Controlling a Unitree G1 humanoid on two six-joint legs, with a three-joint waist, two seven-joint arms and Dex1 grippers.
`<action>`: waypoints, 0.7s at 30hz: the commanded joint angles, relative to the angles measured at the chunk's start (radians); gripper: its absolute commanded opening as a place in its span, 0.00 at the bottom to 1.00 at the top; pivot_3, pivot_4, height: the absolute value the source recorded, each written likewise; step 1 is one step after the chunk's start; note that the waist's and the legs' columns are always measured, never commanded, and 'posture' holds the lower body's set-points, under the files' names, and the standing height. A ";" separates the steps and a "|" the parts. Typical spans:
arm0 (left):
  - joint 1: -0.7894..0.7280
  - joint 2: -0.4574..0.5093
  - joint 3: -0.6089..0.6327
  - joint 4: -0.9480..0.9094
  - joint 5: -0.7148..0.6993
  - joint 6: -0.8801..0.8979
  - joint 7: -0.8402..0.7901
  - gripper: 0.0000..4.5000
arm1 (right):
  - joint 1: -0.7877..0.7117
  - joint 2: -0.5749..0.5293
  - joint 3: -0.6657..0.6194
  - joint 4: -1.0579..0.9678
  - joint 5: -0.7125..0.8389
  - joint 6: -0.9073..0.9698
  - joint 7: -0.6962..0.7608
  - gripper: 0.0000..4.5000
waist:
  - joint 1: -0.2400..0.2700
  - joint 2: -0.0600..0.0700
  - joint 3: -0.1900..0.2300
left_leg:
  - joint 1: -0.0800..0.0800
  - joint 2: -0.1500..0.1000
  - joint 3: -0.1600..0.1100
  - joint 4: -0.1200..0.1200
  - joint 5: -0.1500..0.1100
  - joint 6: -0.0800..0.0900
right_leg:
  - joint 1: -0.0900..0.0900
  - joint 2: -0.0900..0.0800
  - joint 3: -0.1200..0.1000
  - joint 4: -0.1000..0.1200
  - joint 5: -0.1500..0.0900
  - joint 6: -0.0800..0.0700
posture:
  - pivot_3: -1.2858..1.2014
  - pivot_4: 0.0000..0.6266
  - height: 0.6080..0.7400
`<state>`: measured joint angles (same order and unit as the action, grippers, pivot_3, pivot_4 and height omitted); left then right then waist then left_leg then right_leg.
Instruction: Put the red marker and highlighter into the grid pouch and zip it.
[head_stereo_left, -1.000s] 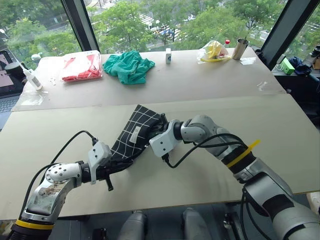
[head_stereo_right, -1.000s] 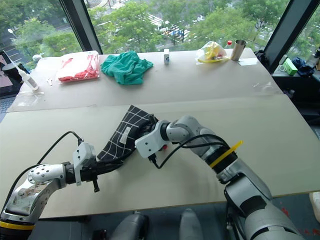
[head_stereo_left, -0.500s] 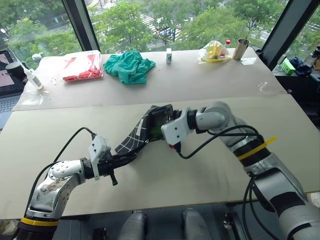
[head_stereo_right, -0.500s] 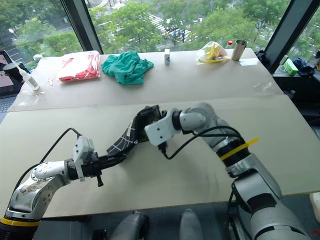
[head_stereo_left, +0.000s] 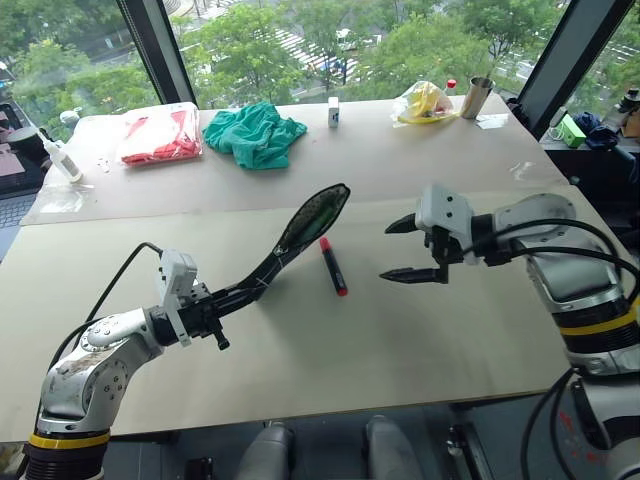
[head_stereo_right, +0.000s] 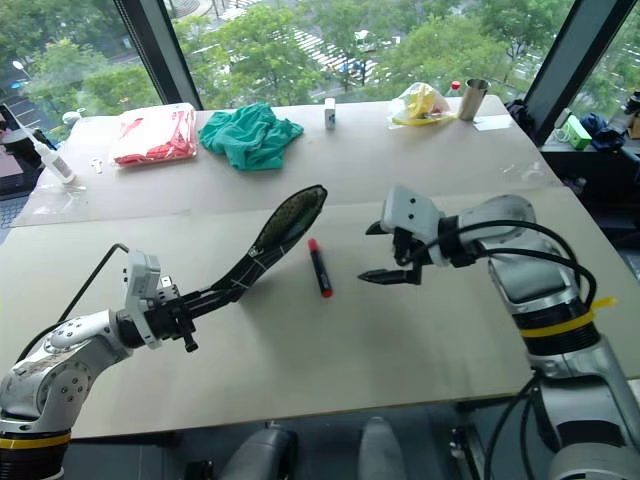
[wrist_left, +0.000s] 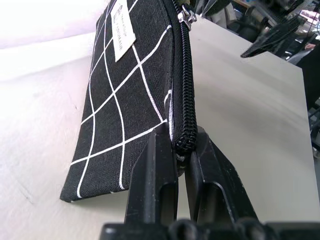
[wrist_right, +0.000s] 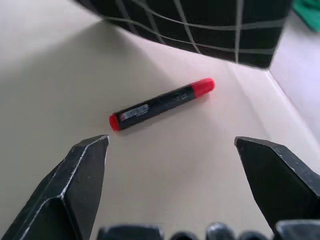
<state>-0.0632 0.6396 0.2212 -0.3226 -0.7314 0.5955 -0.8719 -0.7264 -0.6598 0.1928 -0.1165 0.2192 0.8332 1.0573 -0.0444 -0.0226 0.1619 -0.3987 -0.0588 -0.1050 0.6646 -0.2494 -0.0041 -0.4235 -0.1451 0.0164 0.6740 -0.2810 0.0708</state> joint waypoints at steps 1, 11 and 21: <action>0.011 0.027 0.035 -0.016 -0.011 0.005 -0.008 0.00 | 0.007 0.095 0.004 -0.136 0.039 0.294 -0.142 0.99 | 0.004 0.000 0.000 | 0.000 0.000 0.000 0.000 0.000 0.000 | 0.000 0.000 0.000 0.000 0.000 0.000 | 0.52 0.24 1.00; 0.015 0.039 0.001 -0.004 0.024 -0.008 -0.012 0.00 | -0.066 0.306 0.047 -0.172 0.011 0.590 -0.448 0.99 | 0.019 0.000 0.000 | -0.001 -0.004 -0.001 0.001 0.001 -0.001 | 0.000 -0.002 0.000 -0.001 0.000 0.000 | 0.52 0.24 1.00; 0.021 0.026 -0.021 -0.018 0.036 -0.016 -0.002 0.00 | -0.079 0.324 0.114 -0.101 -0.028 0.483 -0.561 0.99 | 0.002 0.000 0.000 | -0.001 -0.004 -0.001 0.000 0.001 -0.002 | -0.001 -0.002 0.000 0.000 0.000 0.000 | 0.52 0.24 1.00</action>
<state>-0.0371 0.6647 0.1947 -0.3144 -0.7019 0.5951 -0.8751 -0.7810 -0.3517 0.3027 -0.2111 0.1972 1.3466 0.5152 -0.0423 -0.0225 0.1619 -0.3994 -0.0625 -0.1062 0.6650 -0.2485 -0.0055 -0.4240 -0.1466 0.0161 0.6743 -0.2807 0.0711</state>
